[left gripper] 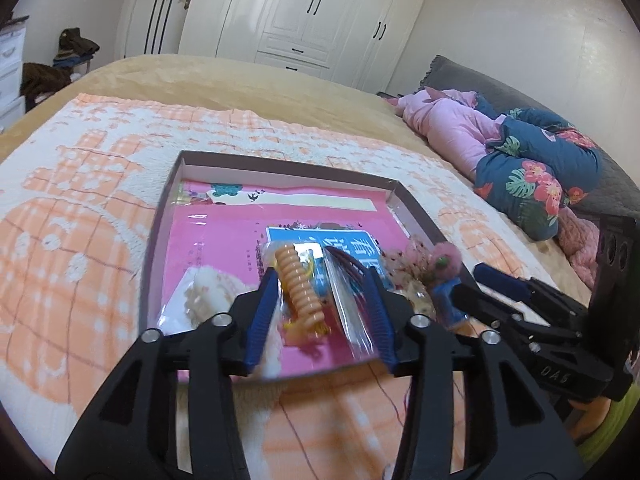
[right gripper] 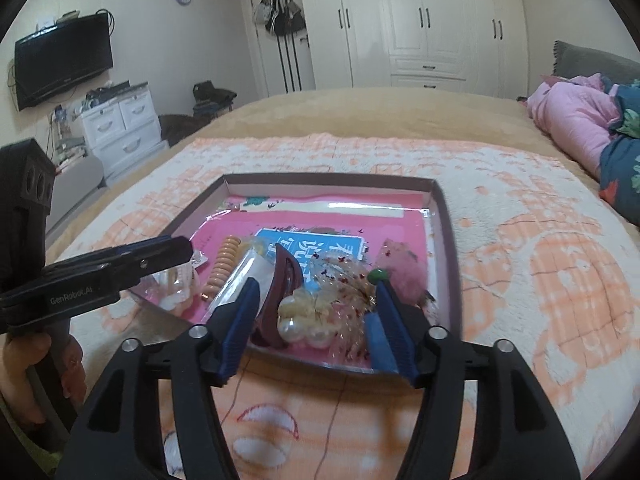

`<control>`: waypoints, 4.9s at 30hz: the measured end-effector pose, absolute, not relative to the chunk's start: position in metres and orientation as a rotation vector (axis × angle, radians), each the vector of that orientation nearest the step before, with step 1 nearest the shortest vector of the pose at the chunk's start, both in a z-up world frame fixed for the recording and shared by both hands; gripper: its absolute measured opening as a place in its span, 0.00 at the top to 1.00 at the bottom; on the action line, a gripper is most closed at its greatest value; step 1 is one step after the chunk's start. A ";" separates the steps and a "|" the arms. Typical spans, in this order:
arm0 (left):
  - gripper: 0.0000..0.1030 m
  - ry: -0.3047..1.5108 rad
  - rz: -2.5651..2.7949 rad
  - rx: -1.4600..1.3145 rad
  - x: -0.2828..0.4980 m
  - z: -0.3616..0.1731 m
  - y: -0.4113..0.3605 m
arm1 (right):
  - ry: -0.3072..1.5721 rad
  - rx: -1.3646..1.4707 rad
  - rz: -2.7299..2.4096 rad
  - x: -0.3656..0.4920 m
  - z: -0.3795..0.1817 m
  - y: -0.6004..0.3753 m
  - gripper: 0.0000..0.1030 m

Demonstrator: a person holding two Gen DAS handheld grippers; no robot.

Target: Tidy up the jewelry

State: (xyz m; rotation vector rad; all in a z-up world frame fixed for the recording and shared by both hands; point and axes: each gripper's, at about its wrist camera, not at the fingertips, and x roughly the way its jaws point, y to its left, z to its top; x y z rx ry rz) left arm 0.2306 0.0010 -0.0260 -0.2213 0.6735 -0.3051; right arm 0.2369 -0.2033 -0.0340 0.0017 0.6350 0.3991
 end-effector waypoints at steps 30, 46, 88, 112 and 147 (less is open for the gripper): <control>0.11 0.567 -0.180 -0.142 0.091 -0.016 -0.009 | 0.343 -0.021 0.284 0.092 -0.011 -0.248 0.06; 0.11 0.459 -0.141 -0.088 0.059 -0.019 -0.012 | 0.247 -0.040 0.240 0.064 -0.029 -0.260 0.06; 0.11 0.454 -0.120 -0.078 0.059 -0.026 -0.011 | 0.269 -0.033 0.238 0.065 -0.034 -0.258 0.06; 0.11 0.451 -0.113 -0.076 0.059 -0.027 -0.006 | 0.269 -0.033 0.237 0.065 -0.034 -0.259 0.06; 0.11 0.455 -0.102 -0.069 0.061 -0.027 -0.002 | 0.273 -0.035 0.237 0.064 -0.038 -0.256 0.06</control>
